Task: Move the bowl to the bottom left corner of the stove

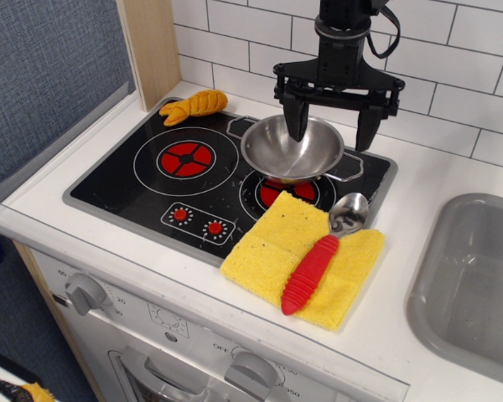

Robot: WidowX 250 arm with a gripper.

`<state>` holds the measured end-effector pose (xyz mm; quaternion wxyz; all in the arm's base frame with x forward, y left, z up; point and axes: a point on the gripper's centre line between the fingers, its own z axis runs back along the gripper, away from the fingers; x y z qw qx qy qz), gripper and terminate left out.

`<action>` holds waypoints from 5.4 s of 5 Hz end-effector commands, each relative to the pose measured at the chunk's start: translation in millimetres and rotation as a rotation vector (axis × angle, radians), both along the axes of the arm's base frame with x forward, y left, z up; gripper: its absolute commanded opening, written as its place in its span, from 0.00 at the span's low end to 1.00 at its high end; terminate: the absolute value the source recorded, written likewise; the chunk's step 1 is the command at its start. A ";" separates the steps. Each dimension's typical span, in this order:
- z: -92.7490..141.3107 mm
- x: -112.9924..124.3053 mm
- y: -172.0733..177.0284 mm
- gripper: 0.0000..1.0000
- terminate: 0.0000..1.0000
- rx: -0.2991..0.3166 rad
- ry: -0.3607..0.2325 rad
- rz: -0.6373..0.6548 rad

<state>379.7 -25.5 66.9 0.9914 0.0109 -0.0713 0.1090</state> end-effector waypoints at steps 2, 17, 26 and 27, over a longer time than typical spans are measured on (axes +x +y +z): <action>-18.0 30.5 14.1 1.00 0.00 0.013 -0.001 0.100; -11.6 -82.9 164.0 0.00 0.00 0.101 0.093 0.246; 9.2 -68.3 110.5 1.00 0.00 0.061 -0.015 -0.136; 9.2 -68.3 110.5 1.00 0.00 0.061 -0.015 -0.136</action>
